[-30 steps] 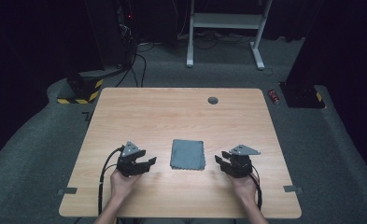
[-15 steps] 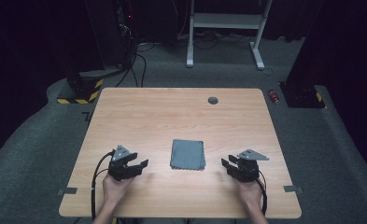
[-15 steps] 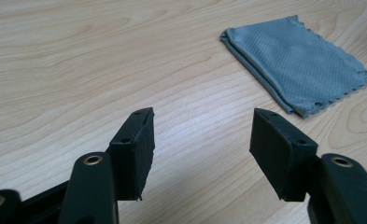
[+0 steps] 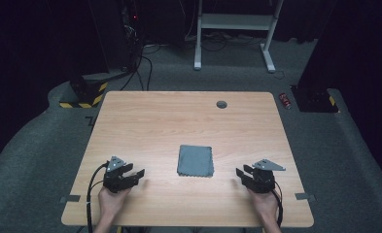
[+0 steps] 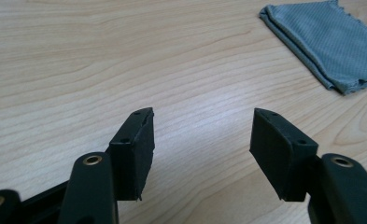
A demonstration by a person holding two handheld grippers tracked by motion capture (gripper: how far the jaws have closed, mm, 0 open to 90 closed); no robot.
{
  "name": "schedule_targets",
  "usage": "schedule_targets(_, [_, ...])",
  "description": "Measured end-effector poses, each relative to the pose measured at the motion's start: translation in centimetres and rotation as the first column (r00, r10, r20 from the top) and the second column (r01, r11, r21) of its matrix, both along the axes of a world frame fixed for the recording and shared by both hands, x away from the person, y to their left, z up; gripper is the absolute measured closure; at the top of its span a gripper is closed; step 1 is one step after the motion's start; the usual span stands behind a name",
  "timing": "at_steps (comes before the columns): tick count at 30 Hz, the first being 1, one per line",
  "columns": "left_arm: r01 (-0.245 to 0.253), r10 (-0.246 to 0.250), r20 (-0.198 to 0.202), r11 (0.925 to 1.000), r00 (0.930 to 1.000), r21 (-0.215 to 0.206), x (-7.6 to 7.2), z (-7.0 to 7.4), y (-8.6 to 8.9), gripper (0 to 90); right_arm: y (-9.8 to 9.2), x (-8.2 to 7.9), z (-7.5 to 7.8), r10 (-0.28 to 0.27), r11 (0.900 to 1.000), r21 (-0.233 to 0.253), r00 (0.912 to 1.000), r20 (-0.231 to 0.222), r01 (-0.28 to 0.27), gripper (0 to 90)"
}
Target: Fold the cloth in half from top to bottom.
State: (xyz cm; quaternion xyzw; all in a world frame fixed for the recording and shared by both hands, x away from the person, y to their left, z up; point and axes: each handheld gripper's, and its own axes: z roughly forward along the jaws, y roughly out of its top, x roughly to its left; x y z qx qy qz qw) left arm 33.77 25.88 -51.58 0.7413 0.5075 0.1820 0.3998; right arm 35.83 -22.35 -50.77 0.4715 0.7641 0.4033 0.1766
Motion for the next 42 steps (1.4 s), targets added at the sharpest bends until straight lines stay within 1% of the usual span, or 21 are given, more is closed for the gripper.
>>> schedule_targets(7, [-0.026, 0.026, -0.011, 0.9995, 0.9996, 0.019, -0.1, -0.5, 0.7, 40.4, -0.5, 0.0, -0.3, -0.009, 1.0, -0.026, 0.9999, -0.005, 0.009, 60.7])
schedule_targets(8, [-0.031, 0.031, -0.012, 0.9994, 0.9994, 0.014, 0.0, -0.6, 0.7, 40.3, -0.6, 0.0, -0.4, -0.014, 0.999, -0.029, 0.9999, -0.005, 0.014, 60.7])
schedule_targets(11, [-0.046, 0.046, -0.011, 0.9985, 0.9989, 0.031, 0.0, -0.7, 1.1, 40.3, -1.1, 0.1, -0.6, -0.035, 0.998, -0.045, 0.9993, -0.012, 0.034, 60.8])
schedule_targets(13, [-0.055, 0.055, -0.012, 0.9979, 0.9984, 0.036, 0.1, -0.8, 1.3, 40.3, -1.2, 0.1, -0.6, -0.039, 0.998, -0.047, 0.9992, -0.012, 0.038, 60.8])
schedule_targets(15, [-0.064, 0.065, -0.016, 0.9973, 0.9978, 0.036, 0.2, -1.0, 1.4, 40.3, -1.6, 0.2, -0.8, -0.048, 0.997, -0.06, 0.9988, -0.01, 0.047, 60.7])
schedule_targets(16, [-0.069, 0.07, -0.016, 0.9967, 0.9974, 0.043, 0.2, -1.0, 1.5, 40.3, -1.6, 0.2, -0.8, -0.048, 0.997, -0.06, 0.9988, -0.01, 0.047, 60.7])
schedule_targets(17, [-0.074, 0.074, -0.014, 0.9961, 0.9971, 0.049, 0.2, -1.1, 1.6, 40.3, -1.8, 0.2, -0.9, -0.056, 0.996, -0.075, 0.9984, -0.012, 0.055, 60.6])
schedule_targets(19, [-0.078, 0.079, -0.011, 0.9953, 0.9968, 0.057, 0.3, -1.1, 1.6, 40.2, -2.0, 0.2, -1.0, -0.062, 0.995, -0.081, 0.9979, -0.017, 0.061, 60.5])
schedule_targets(21, [-0.082, 0.083, -0.004, 0.9946, 0.9966, 0.064, 0.3, -1.1, 1.7, 40.2, -2.1, 0.3, -1.1, -0.063, 0.994, -0.085, 0.9978, -0.017, 0.062, 60.5])
schedule_targets(25, [-0.088, 0.088, 0.007, 0.9926, 0.9961, 0.083, 0.2, -1.2, 1.5, 39.9, -2.4, 0.3, -1.2, -0.074, 0.992, -0.109, 0.9972, -0.014, 0.072, 60.0])
schedule_targets(28, [-0.085, 0.083, 0.017, 0.9892, 0.9964, 0.12, 0.3, -1.2, 1.3, 39.1, -2.6, 0.3, -1.4, -0.08, 0.99, -0.116, 0.9967, -0.015, 0.077, 59.7])
schedule_targets(30, [-0.082, 0.08, 0.018, 0.9882, 0.9966, 0.13, 0.2, -1.2, 1.1, 38.2, -2.5, 0.2, -1.4, -0.083, 0.989, -0.126, 0.9965, -0.009, 0.082, 59.3])
schedule_targets(32, [-0.081, 0.079, 0.02, 0.9869, 0.9967, 0.139, 0.3, -1.2, 1.0, 37.4, -2.4, 0.3, -1.5, -0.079, 0.986, -0.149, 0.9969, 0.004, 0.078, 57.2])
schedule_targets(35, [-0.08, 0.078, 0.018, 0.9864, 0.9968, 0.143, 0.3, -1.2, 0.9, 35.0, -2.2, 0.2, -1.5, -0.089, 0.983, -0.163, 0.996, 0.012, 0.089, 52.7])
schedule_targets(37, [-0.079, 0.077, 0.016, 0.9869, 0.9969, 0.141, 0.3, -1.3, 0.9, 33.8, -2.2, 0.3, -1.5, -0.094, 0.985, -0.148, 0.9955, -0.002, 0.093, 49.1])
schedule_targets(39, [-0.076, 0.074, 0.015, 0.9867, 0.9971, 0.144, 0.2, -1.3, 0.8, 31.2, -2.1, 0.3, -1.5, -0.097, 0.985, -0.146, 0.9953, -0.008, 0.095, 46.5])
schedule_targets(41, [-0.074, 0.073, 0.014, 0.9869, 0.9972, 0.143, 0.2, -1.3, 0.8, 30.9, -2.1, 0.3, -1.5, -0.099, 0.984, -0.147, 0.995, -0.008, 0.097, 45.8])
schedule_targets(42, [-0.073, 0.072, 0.013, 0.9869, 0.9973, 0.144, 0.2, -1.3, 0.8, 30.3, -2.2, 0.4, -1.5, -0.103, 0.984, -0.149, 0.9946, -0.006, 0.101, 42.5])
